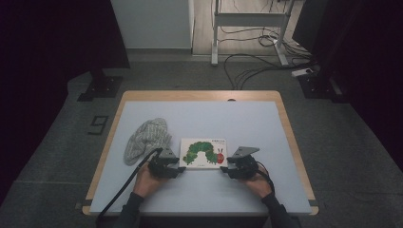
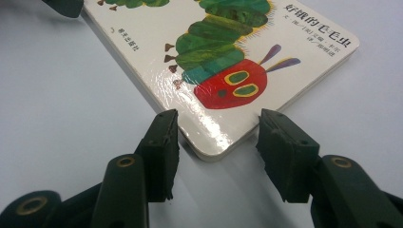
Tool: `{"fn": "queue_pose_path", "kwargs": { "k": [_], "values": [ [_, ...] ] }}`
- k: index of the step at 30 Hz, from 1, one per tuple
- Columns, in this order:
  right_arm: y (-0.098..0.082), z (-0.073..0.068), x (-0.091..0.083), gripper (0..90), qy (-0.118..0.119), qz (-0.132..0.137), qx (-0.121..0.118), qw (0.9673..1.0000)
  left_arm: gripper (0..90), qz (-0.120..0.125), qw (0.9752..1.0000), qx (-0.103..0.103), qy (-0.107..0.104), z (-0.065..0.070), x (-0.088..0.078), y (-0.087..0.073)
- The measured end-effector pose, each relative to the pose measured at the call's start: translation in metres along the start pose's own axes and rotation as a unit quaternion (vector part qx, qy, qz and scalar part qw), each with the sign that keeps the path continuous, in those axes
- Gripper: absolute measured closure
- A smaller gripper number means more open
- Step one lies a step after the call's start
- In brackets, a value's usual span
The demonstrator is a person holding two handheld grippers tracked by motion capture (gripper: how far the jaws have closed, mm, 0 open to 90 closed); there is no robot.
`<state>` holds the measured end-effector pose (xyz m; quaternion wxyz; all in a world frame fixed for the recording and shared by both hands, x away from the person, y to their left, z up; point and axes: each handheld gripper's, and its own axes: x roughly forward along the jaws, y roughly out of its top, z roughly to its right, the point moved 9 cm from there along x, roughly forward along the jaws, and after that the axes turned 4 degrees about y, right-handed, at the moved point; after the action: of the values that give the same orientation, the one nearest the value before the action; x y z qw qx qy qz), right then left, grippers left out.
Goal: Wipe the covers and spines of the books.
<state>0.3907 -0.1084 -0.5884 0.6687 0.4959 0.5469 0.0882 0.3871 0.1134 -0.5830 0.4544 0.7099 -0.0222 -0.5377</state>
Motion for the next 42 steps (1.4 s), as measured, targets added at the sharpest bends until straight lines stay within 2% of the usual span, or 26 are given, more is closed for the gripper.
{"fn": "queue_pose_path", "kwargs": {
  "k": [17, 22, 25, 29, 34, 42],
  "values": [
    [0.014, 0.023, 0.013, 51.4, -0.012, 0.001, 0.02, 0.9997, 47.6, 0.003, 0.9998, -0.015, 0.014, -0.022, 0.011, 0.01],
    [0.015, 0.024, 0.013, 50.7, -0.012, 0.002, 0.025, 0.9996, 41.7, 0.0, 0.9995, -0.018, 0.027, -0.024, 0.011, 0.011],
    [0.015, 0.022, 0.013, 43.3, -0.004, 0.003, 0.032, 0.9995, 32.8, 0.003, 0.9987, -0.038, 0.033, -0.028, 0.009, 0.012],
    [0.014, 0.022, 0.012, 33.1, -0.013, -0.008, 0.025, 0.9996, 18.3, 0.022, 0.9978, -0.058, 0.026, -0.029, -0.001, 0.018],
    [0.014, 0.024, 0.006, 25.5, -0.013, -0.007, 0.032, 0.9994, 11.2, 0.031, 0.9977, -0.052, 0.029, -0.024, -0.013, 0.019],
    [0.018, 0.019, -0.011, 14.8, -0.013, 0.001, 0.019, 0.9997, 0.0, 0.03, 0.9978, -0.039, 0.044, -0.017, -0.034, 0.016]
  ]
}}
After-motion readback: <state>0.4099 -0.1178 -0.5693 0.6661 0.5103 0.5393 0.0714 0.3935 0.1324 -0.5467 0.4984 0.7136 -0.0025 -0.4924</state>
